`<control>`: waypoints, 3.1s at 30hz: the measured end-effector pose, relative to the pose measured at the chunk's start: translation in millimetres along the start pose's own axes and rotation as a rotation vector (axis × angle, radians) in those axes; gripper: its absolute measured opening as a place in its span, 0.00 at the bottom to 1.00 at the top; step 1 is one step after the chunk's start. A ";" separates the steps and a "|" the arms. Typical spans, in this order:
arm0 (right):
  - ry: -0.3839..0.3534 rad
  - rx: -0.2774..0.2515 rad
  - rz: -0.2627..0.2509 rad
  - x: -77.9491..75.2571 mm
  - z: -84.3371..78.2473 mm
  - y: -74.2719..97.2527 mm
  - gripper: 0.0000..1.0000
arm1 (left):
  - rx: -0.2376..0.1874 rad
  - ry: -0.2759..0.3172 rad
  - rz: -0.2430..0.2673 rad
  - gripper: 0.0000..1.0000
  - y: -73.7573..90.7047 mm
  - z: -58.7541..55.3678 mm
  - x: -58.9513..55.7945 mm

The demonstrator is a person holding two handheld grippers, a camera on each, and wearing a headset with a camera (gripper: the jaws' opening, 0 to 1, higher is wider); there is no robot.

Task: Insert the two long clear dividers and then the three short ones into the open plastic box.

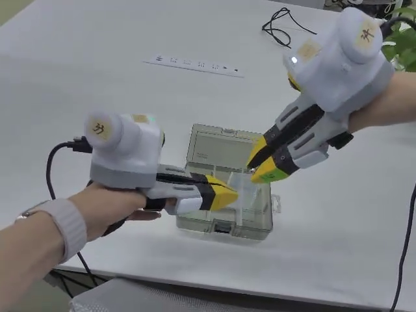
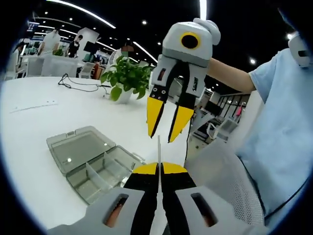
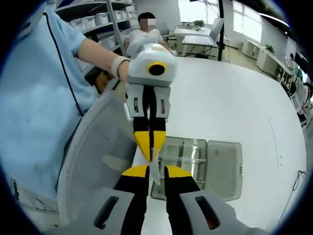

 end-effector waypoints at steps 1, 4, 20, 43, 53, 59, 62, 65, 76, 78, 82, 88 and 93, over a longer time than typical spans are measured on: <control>0.002 0.002 0.006 0.9 0.4 -1.2 0.11 | 0.000 -0.010 -0.001 0.00 0.1 0.4 -0.4; 0.002 0.006 0.026 1.0 0.9 -2.8 0.08 | 0.000 -0.042 -0.008 0.00 0.2 1.3 -0.4; 0.012 0.060 0.059 7.3 1.5 -7.3 0.02 | 0.043 -0.099 -0.013 0.00 -1.8 -1.9 1.4; -0.068 0.243 -0.112 -22.0 -35.0 -5.3 0.02 | 0.092 -0.109 0.154 0.34 18.3 -23.1 25.3; -0.094 0.301 -0.163 -33.8 -48.3 -7.7 0.02 | 0.096 -0.100 0.241 0.56 33.9 -29.0 37.3; -0.107 0.304 -0.155 -31.4 -49.6 -13.4 0.02 | 0.106 -0.119 0.290 0.72 42.6 -32.7 43.9; -0.111 0.307 -0.153 -35.1 -50.9 -13.3 0.02 | 0.107 -0.113 0.313 0.83 45.9 -34.2 46.5; -0.114 0.309 -0.150 -37.6 -53.6 -14.7 0.02 | 0.105 -0.111 0.347 0.97 49.4 -35.5 49.8; -0.111 0.328 -0.134 -42.8 -60.0 -22.4 0.02 | 0.101 -0.079 0.366 0.98 56.8 -41.5 50.2; -0.111 0.322 -0.136 -44.5 -59.6 -23.9 0.02 | 0.097 -0.076 0.369 0.97 58.6 -41.8 50.5; -0.114 0.329 -0.133 -42.1 -57.7 -22.8 0.02 | 0.100 -0.070 0.370 0.95 60.1 -43.1 49.9; -0.108 0.343 -0.131 -39.7 -56.0 -23.3 0.02 | 0.094 -0.064 0.374 0.95 60.3 -43.2 49.4; -0.113 0.346 -0.134 -37.9 -55.3 -23.3 0.02 | 0.094 -0.065 0.373 0.94 59.9 -42.7 49.5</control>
Point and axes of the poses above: the centre of the closed fingertips' face, and the gripper's own axes: y roughly backward along the fingers, x roughly to its left, z roughly out of its top, the point moved 5 cm from there along y, roughly backward along the fingers, and after that the axes turned 3 degrees about y, right-handed, at the moved point
